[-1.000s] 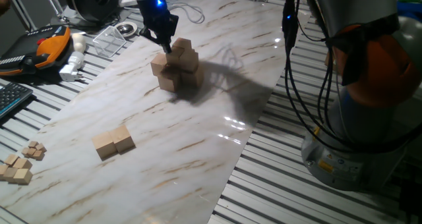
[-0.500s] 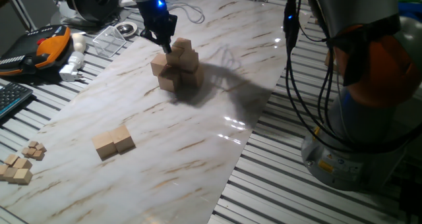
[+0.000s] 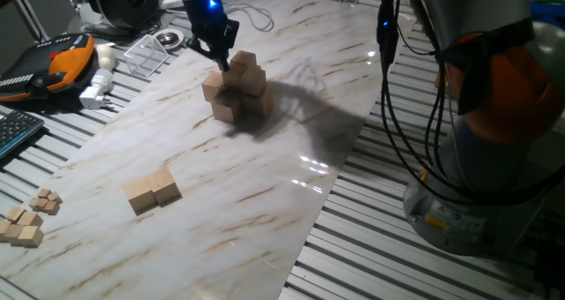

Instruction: Stack the blocks into a cross shape

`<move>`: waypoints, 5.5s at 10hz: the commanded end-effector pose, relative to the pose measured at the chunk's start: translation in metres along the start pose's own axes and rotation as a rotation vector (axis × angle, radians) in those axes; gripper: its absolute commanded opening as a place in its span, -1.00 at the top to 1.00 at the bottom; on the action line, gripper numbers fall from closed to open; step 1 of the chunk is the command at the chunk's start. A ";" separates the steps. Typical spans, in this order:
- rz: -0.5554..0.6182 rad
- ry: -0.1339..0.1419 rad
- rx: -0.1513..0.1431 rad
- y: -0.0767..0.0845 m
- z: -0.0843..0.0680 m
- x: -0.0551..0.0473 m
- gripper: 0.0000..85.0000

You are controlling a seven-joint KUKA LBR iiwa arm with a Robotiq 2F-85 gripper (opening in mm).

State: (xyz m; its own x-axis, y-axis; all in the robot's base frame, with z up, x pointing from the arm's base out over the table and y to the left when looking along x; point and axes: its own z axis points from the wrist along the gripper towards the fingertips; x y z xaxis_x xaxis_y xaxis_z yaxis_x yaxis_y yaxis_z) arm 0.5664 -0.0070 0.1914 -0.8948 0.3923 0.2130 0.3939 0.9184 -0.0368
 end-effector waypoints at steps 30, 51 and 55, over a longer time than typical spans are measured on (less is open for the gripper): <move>1.374 0.001 -0.194 0.179 0.093 0.038 -0.60; 1.362 -0.019 -0.130 0.183 0.100 0.038 -0.60; 1.401 -0.011 -0.139 0.197 0.115 0.048 -0.60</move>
State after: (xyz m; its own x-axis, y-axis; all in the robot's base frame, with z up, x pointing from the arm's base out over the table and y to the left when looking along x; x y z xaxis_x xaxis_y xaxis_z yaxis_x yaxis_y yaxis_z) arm 0.5775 0.1987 0.0824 0.2501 0.9655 0.0730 0.9639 -0.2412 -0.1133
